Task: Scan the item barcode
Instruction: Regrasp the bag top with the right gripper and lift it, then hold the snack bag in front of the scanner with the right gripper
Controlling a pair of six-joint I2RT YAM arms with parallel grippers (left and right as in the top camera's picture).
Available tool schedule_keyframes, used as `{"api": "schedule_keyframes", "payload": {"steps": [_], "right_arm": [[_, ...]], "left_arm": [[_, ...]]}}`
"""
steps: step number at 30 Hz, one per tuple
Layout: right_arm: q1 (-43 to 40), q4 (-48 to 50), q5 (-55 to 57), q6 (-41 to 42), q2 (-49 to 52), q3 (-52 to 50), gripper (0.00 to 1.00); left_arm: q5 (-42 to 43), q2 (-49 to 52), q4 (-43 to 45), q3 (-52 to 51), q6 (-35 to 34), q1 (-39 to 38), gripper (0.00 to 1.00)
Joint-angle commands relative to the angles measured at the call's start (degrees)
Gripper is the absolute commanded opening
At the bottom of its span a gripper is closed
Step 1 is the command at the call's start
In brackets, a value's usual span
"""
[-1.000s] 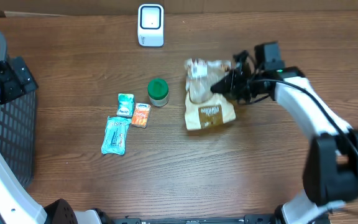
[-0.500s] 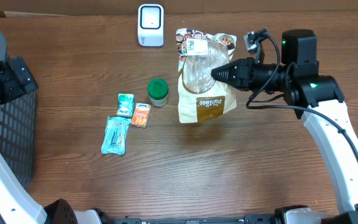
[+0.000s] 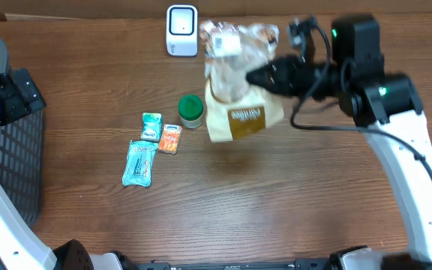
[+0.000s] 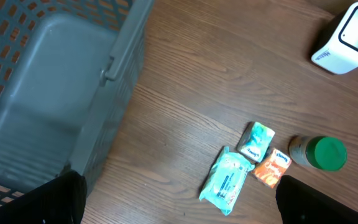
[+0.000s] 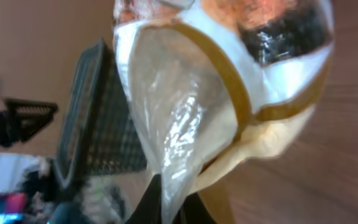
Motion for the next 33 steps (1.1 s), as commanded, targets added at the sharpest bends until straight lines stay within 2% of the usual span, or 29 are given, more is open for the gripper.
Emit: {"api": "schedule_keyframes", "payload": {"steps": [1, 5, 6, 8, 11, 15, 19, 24, 30, 33], "right_arm": [[4.3, -6.1, 17.9, -6.9, 7.4, 17.2, 0.04], [8.7, -10.5, 36.6, -13.4, 18.3, 32.2, 0.04], [10.8, -7.4, 46.6, -17.3, 22.3, 34.0, 0.04], [12.6, -1.8, 55.8, -19.5, 25.7, 33.5, 0.04], [14.6, 4.9, 63.8, -25.4, 30.7, 33.5, 0.04], [16.1, 15.2, 67.8, -39.1, 37.3, 33.5, 0.04], [16.9, 25.7, 73.1, -48.2, 43.1, 33.5, 0.04], [17.6, 37.6, 77.7, -63.5, 48.9, 33.4, 0.04], [19.7, 40.8, 77.9, -80.8, 53.4, 33.4, 0.04], [20.6, 40.5, 77.9, -84.3, 54.3, 33.4, 0.04]], "left_arm": [[0.6, 0.2, 0.0, 0.6, 0.9, -0.1, 1.0], [0.6, 0.2, 0.0, 0.6, 0.9, -0.1, 1.0], [0.6, 0.3, 0.0, 0.6, 0.9, -0.1, 1.0], [0.6, 0.3, 0.0, 0.6, 0.9, -0.1, 0.99], [0.6, 0.3, 0.0, 0.6, 0.9, -0.1, 0.99], [0.6, 0.3, 0.0, 0.6, 0.9, -0.1, 1.0], [0.6, 0.3, 0.0, 0.6, 0.9, -0.1, 1.0], [0.6, 0.3, 0.0, 0.6, 0.9, -0.1, 1.0], [0.6, 0.3, 0.0, 0.6, 0.9, -0.1, 1.0], [0.6, 0.3, 0.0, 0.6, 0.9, -0.1, 1.0]]}}
